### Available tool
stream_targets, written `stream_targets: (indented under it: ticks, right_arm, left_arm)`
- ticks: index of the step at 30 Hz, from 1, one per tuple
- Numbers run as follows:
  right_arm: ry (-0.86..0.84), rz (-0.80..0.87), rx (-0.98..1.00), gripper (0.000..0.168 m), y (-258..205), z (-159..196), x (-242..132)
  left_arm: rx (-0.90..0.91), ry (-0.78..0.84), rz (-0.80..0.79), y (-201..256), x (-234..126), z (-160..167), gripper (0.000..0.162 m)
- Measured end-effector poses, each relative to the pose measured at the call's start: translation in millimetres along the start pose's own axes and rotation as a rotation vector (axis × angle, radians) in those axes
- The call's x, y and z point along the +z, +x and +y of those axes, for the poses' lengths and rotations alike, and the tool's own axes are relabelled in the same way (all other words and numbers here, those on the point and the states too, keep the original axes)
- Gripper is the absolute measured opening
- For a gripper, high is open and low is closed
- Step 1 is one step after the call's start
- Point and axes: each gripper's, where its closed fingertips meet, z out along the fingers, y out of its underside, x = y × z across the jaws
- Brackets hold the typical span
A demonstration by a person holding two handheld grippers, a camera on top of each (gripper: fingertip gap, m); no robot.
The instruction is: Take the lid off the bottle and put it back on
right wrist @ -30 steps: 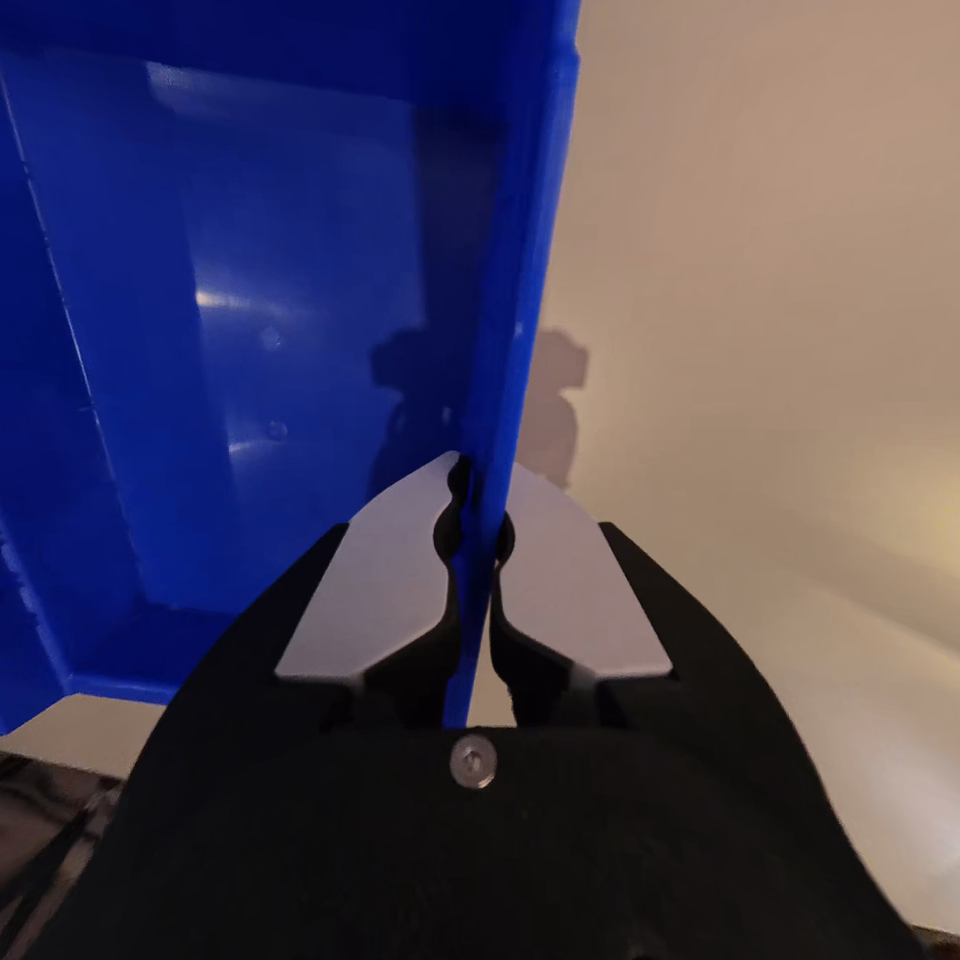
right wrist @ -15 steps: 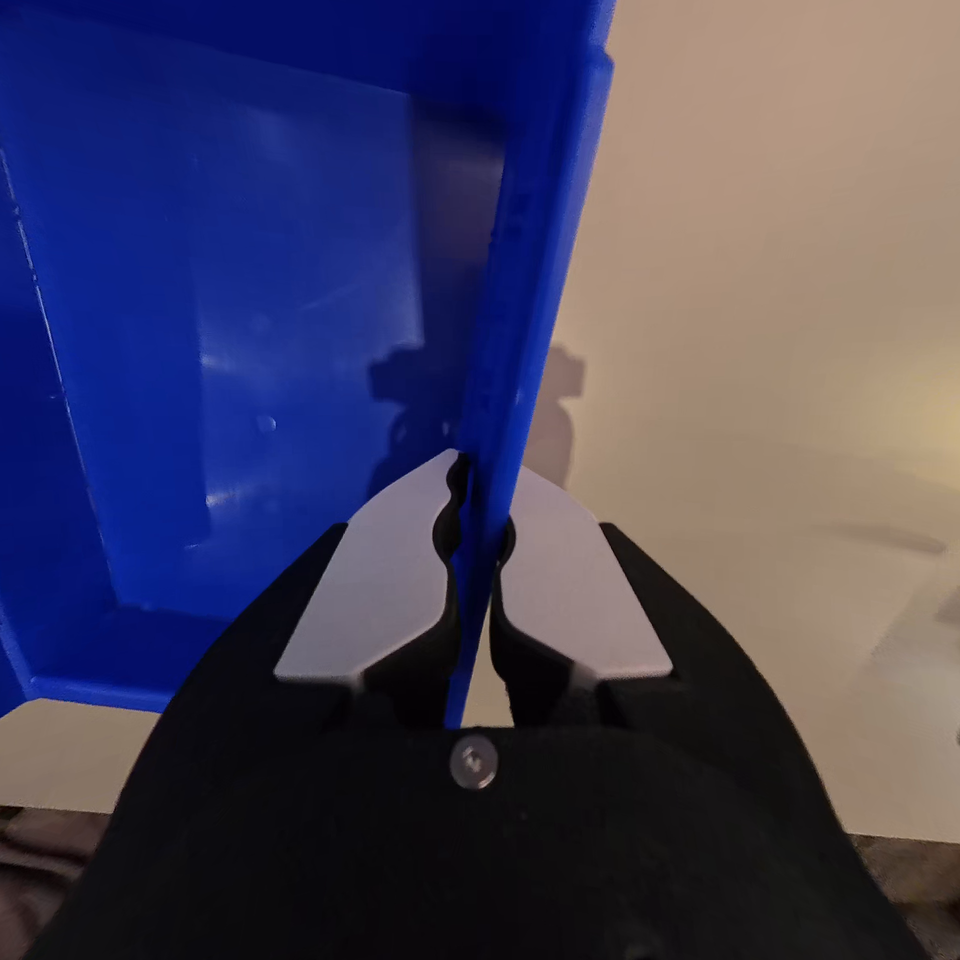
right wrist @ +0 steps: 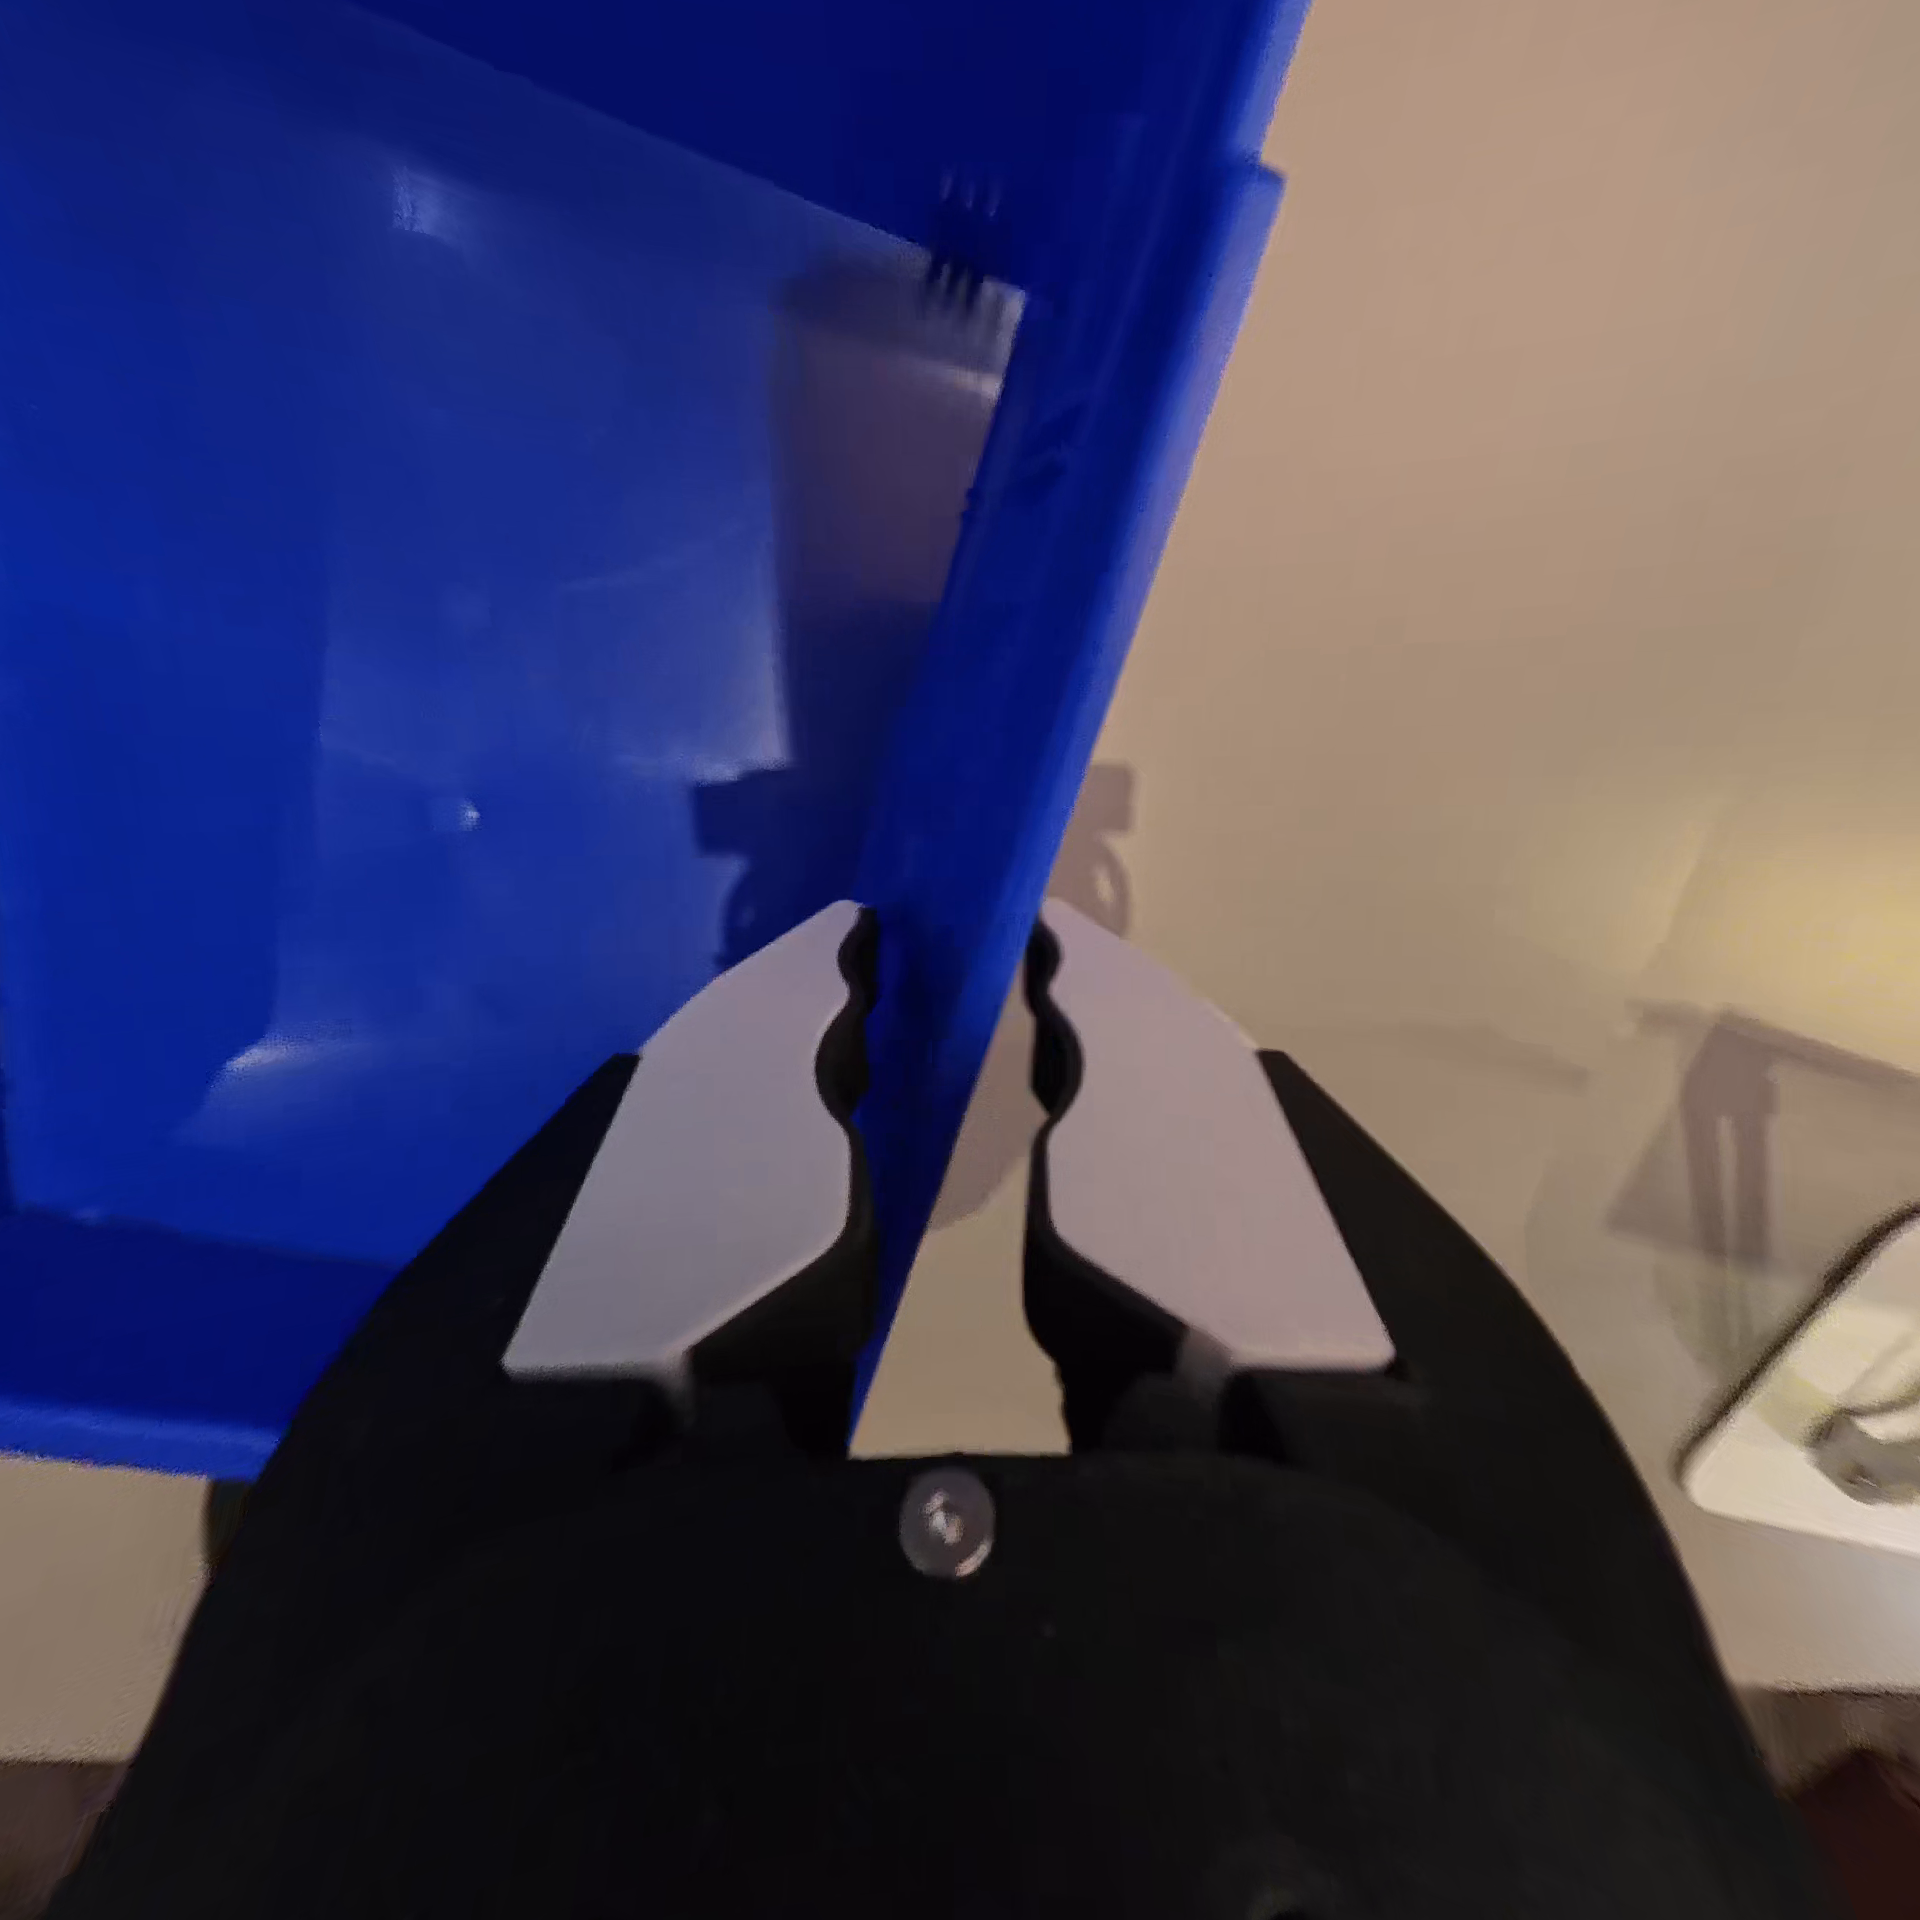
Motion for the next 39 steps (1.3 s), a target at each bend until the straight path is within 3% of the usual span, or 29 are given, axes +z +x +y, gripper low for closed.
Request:
stream_targets:
  ticks: [3, 9, 13, 18, 22, 27, 34, 39]
  right_arm:
    - [0.08, 0.113, -0.018, 0.044, 11.5, -5.4, -13.1]
    - [0.437, 0.174, 0.035, 0.045, 3.3, -35.4, -82.7]
    - [0.705, -0.038, 0.065, 0.045, -39.5, -56.8, -128.4]
    - [0.824, -0.245, 0.044, 0.044, -81.6, -82.9, -158.0]
    - [0.84, -0.267, 0.0, 0.044, -102.4, -91.7, -152.0]
    - [0.707, -0.213, -0.084, 0.045, -105.6, -89.6, -112.5]
    - [0.715, -0.252, -0.082, 0.043, -110.9, -95.1, -104.6]
    - [0.682, -0.19, -0.084, 0.043, -102.6, -91.9, -97.6]
  left_arm:
    - [-0.084, -0.115, -0.028, -31.1, 18.0, 24.4, 0.074]
    - [-0.187, -0.252, -0.065, -67.6, 47.6, 57.8, 0.069]
    - [-0.209, -0.364, -0.003, -63.1, 70.1, 78.9, 0.065]
    - [-0.197, -0.46, -0.004, -63.2, 88.8, 96.0, 0.064]
    - [-0.165, -0.547, 0.038, -56.7, 100.8, 111.7, 0.051]
    - [-0.114, -0.594, 0.155, -36.4, 111.8, 113.9, 0.007]
    - [0.046, -0.516, 0.179, -33.2, 125.0, 99.9, 0.009]
    - [0.16, -0.453, 0.23, -24.2, 133.7, 88.6, 0.009]
